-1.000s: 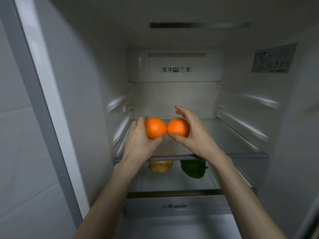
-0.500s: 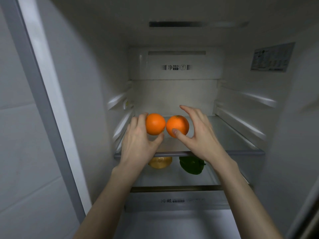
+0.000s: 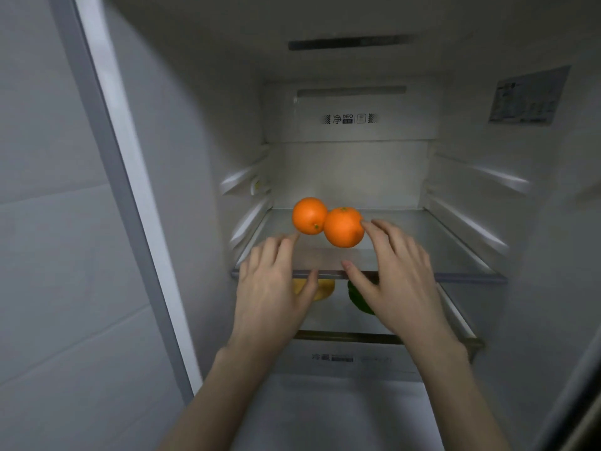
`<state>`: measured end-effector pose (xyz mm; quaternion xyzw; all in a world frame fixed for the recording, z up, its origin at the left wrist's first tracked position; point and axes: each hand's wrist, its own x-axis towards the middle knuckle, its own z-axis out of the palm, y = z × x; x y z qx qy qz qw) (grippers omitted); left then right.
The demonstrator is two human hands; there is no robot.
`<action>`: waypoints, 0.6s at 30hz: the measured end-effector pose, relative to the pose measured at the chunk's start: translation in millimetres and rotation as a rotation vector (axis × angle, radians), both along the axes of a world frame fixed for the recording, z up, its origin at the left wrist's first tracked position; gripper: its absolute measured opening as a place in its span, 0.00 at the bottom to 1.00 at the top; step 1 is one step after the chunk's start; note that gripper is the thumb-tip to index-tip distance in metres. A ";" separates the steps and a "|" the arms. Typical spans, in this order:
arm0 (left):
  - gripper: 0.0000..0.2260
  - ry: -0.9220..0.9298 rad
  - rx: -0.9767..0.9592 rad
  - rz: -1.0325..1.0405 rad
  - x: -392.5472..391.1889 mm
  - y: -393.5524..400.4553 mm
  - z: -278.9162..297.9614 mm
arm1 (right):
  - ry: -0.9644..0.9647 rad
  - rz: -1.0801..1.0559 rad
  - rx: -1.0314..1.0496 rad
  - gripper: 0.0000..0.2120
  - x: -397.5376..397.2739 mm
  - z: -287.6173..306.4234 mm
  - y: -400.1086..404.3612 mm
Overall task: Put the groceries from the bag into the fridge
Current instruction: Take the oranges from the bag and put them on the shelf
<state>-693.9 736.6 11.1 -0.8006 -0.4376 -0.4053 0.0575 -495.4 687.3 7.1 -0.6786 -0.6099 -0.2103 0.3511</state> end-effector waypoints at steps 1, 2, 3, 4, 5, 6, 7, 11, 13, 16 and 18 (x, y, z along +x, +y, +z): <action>0.25 0.001 0.000 0.008 -2.3 -3.1 -0.4 | 0.003 0.002 0.001 0.31 -2.4 -2.4 -3.8; 0.25 0.003 0.001 0.011 -5.2 -5.7 -1.3 | 0.007 0.004 0.002 0.30 -4.9 -4.3 -8.1; 0.25 0.006 0.004 0.009 -8.2 -8.1 -2.4 | 0.007 0.003 -0.001 0.30 -7.5 -6.1 -12.7; 0.24 0.007 0.008 0.000 -11.3 -10.5 -3.7 | 0.003 -0.001 -0.006 0.30 -10.6 -7.6 -17.9; 0.24 0.005 0.013 -0.012 -14.1 -12.3 -5.4 | -0.004 -0.009 -0.007 0.29 -13.7 -8.4 -22.9; 0.24 -0.004 0.017 -0.030 -16.6 -14.6 -6.7 | -0.013 -0.024 -0.005 0.29 -16.7 -8.7 -29.3; 0.24 -0.016 0.018 -0.049 -19.0 -16.9 -7.9 | -0.024 -0.042 -0.003 0.28 -19.8 -8.8 -35.8; 0.23 -0.043 0.013 -0.151 -24.7 -26.1 -14.6 | -0.080 -0.157 -0.014 0.27 -34.2 -7.1 -67.8; 0.22 -0.035 0.008 -0.226 -25.6 -29.8 -21.1 | -0.096 -0.228 -0.005 0.27 -43.2 -8.5 -88.3; 0.22 -0.044 0.004 -0.359 -26.5 -37.6 -29.2 | -0.113 -0.370 -0.031 0.27 -57.9 -11.6 -123.6; 0.22 -0.052 0.001 -0.442 -26.3 -45.9 -32.2 | -0.116 -0.468 -0.054 0.28 -67.9 -14.4 -148.4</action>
